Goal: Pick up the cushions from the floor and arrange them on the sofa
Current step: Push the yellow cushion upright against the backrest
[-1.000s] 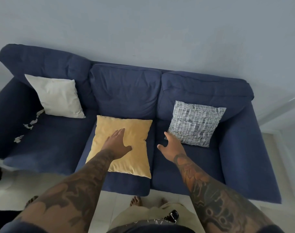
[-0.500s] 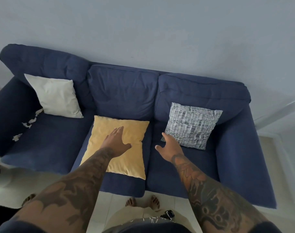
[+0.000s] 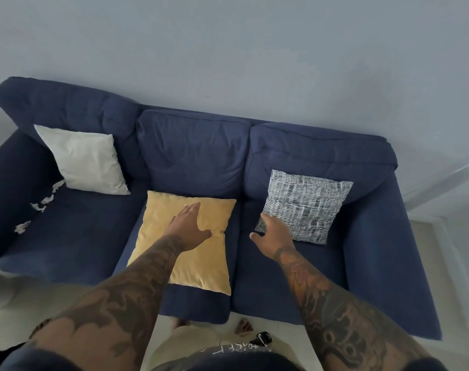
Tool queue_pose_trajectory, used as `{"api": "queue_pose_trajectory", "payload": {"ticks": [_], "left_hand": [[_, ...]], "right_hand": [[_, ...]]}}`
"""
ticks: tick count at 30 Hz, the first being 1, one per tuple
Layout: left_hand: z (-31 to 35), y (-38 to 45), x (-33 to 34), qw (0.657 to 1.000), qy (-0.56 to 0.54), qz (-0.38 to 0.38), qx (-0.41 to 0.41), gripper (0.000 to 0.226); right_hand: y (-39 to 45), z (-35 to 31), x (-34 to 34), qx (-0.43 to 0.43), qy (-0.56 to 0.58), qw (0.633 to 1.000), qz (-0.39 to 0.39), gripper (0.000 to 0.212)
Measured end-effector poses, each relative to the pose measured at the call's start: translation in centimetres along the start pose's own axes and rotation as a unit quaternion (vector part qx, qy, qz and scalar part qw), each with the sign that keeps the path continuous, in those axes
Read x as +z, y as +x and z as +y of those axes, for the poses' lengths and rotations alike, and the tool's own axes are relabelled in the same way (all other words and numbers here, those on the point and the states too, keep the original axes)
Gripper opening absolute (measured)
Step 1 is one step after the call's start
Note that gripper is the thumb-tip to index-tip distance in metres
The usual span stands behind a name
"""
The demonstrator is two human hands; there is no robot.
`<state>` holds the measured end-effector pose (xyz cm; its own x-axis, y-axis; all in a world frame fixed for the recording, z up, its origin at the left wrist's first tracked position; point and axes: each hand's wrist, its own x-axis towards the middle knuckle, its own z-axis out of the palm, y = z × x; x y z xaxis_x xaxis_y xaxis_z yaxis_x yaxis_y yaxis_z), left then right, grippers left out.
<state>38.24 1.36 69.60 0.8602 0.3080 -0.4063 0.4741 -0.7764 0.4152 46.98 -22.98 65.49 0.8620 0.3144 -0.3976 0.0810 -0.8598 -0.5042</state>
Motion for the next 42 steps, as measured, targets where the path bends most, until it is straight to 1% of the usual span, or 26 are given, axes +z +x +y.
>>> {"api": "queue_pose_trajectory", "payload": {"ticks": [5,10,14,17,23,28,35,42], "left_hand": [[-2.0,1.6,-1.2,1.0,0.005,-0.002,0.011,0.095],[-6.3,4.2,-3.6,1.0,0.01,-0.007,0.015,0.097],[-10.7,6.7,-5.8,0.999,0.024,-0.034,0.024,0.097],[-14.0,8.7,-7.1,0.998,0.03,-0.055,0.027,0.097],[-19.6,12.0,-7.9,0.995,0.042,-0.093,0.007,0.097],[-21.8,14.6,-6.3,0.992,0.043,-0.116,-0.02,0.095],[-23.6,18.0,-1.9,0.986,0.031,-0.147,-0.075,0.094],[-26.3,23.3,3.0,0.981,-0.015,-0.148,-0.123,0.09]], "right_hand": [[1.1,-2.2,1.5,0.024,0.003,1.0,-0.018,0.079],[3.4,-6.1,3.9,0.061,0.015,0.998,-0.019,0.079],[4.7,-10.6,6.7,0.086,0.015,0.996,-0.016,0.074],[5.7,-13.7,9.2,0.108,0.027,0.993,-0.032,0.072],[7.3,-17.4,13.1,0.147,0.064,0.986,-0.034,0.07],[7.9,-17.3,16.1,0.184,0.081,0.978,-0.053,0.071],[10.3,-14.6,20.3,0.207,0.079,0.971,-0.091,0.073],[16.7,-10.9,24.5,0.209,0.108,0.969,-0.073,0.076]]}}
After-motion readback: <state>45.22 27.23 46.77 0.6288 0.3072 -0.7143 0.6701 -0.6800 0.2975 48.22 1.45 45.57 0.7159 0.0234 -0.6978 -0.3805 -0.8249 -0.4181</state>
